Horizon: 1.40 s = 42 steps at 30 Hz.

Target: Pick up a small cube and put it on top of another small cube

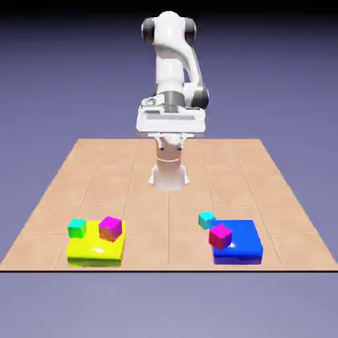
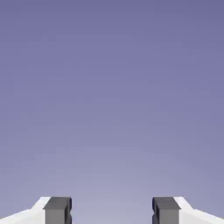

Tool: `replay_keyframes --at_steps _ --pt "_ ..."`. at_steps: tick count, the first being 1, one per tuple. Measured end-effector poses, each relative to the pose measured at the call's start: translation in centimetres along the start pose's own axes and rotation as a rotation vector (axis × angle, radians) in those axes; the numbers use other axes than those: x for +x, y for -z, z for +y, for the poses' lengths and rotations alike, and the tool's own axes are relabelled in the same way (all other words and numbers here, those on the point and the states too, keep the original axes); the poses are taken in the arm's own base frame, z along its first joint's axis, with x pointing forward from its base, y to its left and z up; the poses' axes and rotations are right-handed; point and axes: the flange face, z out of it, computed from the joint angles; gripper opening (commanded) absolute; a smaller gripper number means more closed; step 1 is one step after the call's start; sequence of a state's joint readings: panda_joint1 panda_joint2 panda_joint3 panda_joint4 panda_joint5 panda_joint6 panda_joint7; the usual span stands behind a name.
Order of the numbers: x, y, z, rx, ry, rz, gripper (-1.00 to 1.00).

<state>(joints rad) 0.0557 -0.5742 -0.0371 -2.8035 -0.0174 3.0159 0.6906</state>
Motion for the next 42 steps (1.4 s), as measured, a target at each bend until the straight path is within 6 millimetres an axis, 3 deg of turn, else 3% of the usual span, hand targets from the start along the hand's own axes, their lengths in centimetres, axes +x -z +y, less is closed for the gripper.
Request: replay_keyframes --at_steps 10,19,31,42 --pt "-1.2 0.0 -2.4 0.098 0.52 -0.174 0.0" --pt "-3.0 -1.6 -3.7 0.225 0.993 -0.328 0.0" --pt "-7.4 -5.8 -4.3 0.464 1.627 -0.54 0.0" --pt "-13.9 -11.1 -3.7 0.781 2.197 -0.76 0.0"
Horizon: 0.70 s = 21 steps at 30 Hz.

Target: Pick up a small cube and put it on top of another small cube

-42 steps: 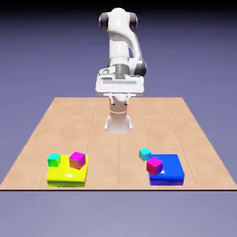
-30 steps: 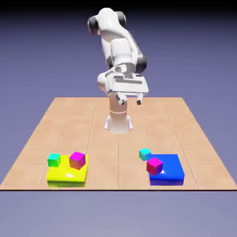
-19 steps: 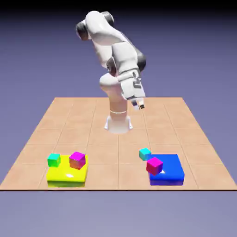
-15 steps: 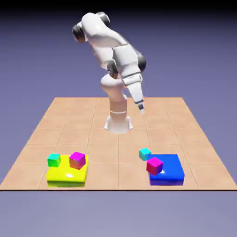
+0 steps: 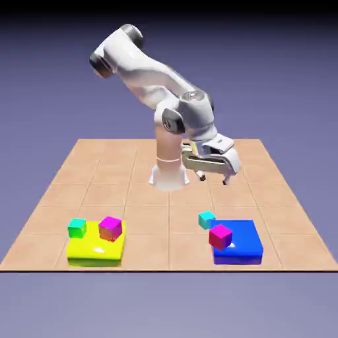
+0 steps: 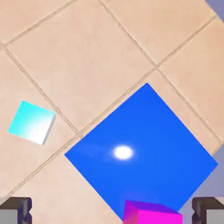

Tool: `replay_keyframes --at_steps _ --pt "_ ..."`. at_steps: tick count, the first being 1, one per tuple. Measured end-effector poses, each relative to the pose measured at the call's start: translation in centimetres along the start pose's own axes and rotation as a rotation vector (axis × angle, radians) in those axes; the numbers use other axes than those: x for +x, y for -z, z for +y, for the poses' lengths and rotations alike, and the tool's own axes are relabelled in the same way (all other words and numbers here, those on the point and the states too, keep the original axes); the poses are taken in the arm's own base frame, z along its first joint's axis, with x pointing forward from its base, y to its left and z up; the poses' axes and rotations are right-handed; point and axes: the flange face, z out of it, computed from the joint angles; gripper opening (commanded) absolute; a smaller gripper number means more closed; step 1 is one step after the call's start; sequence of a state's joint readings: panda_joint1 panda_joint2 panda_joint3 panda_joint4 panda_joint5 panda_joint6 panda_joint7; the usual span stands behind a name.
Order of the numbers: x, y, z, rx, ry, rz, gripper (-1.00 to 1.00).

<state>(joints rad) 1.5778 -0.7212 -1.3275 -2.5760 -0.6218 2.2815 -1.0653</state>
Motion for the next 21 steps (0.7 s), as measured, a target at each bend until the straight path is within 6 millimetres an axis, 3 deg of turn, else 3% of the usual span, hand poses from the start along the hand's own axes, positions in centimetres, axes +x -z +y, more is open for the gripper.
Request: replay_keyframes --at_steps 16,18,21 --pt "1.7 -14.7 -2.5 0.506 0.915 -0.099 0.0" --pt "1.7 -15.3 -2.7 0.532 0.953 -0.1 0.0" --pt "0.6 -18.5 -3.4 0.529 0.952 -0.1 0.0"
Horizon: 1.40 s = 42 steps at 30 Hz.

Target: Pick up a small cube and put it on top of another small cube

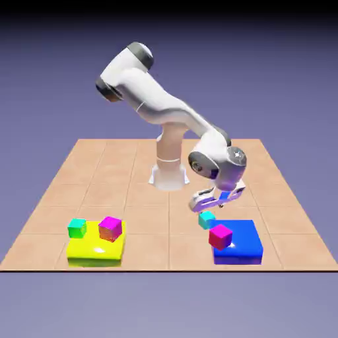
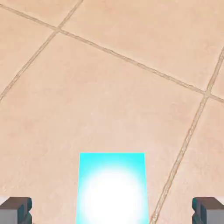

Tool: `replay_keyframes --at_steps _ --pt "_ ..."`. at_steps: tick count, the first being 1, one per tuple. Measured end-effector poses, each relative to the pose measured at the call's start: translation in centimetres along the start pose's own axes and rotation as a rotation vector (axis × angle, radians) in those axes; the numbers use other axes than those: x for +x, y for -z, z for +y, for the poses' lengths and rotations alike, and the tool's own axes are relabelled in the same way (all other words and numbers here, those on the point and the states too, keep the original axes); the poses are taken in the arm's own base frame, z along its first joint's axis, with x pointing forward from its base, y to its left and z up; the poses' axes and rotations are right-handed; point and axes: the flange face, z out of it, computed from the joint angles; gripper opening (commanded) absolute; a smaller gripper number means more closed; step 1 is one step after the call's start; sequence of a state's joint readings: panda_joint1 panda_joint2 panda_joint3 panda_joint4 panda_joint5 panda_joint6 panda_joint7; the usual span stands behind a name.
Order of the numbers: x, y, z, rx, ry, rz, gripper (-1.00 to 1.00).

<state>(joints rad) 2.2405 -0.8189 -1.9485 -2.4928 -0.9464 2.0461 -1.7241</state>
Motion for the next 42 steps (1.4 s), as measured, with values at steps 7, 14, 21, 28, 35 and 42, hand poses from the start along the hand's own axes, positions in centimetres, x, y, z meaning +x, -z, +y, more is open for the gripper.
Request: replay_keyframes --at_steps 7,14,21,28,35,42 --pt "-0.1 -1.0 0.1 0.001 0.0 -0.002 -1.0" --pt "-2.3 6.8 -2.7 0.013 -0.068 -0.012 -1.0" --pt "-6.1 14.3 -7.4 0.014 -0.195 -0.028 -1.0" --pt "-7.3 21.1 -10.1 -0.002 -0.276 -0.042 -1.0" --pt "-7.3 26.1 -10.0 -0.021 -0.305 -0.054 -1.0" --pt "-7.8 28.2 -7.3 -0.031 -0.285 -0.053 -1.0"
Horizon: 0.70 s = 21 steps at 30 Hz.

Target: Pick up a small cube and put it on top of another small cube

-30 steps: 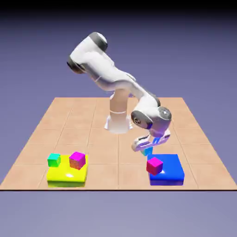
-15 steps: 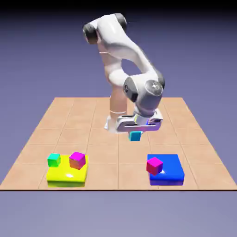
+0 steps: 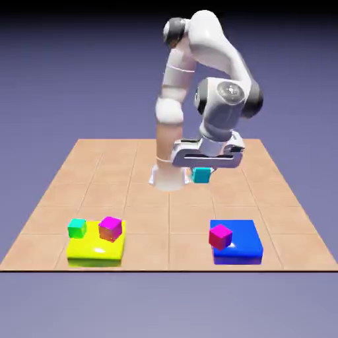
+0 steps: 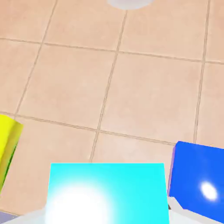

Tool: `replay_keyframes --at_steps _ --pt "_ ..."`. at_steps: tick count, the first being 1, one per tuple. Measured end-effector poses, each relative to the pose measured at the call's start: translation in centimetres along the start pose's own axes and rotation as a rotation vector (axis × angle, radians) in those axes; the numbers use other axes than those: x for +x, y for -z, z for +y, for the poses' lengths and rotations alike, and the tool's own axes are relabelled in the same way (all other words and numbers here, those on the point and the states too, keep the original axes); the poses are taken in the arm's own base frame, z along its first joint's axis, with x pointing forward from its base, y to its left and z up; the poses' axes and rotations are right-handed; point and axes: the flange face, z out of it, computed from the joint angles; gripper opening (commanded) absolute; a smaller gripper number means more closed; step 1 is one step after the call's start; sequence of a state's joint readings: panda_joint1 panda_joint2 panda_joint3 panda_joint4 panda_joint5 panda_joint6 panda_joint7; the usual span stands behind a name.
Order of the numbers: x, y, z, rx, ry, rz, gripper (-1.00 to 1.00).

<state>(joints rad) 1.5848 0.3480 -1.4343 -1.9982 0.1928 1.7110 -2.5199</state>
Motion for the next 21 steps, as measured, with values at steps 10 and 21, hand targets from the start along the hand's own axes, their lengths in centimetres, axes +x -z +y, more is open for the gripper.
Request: replay_keyframes --at_steps 10,21 --pt "-1.2 -3.4 7.1 0.001 0.097 0.054 -1.0" --pt "-2.2 -13.8 10.7 0.0 0.148 0.099 1.0"
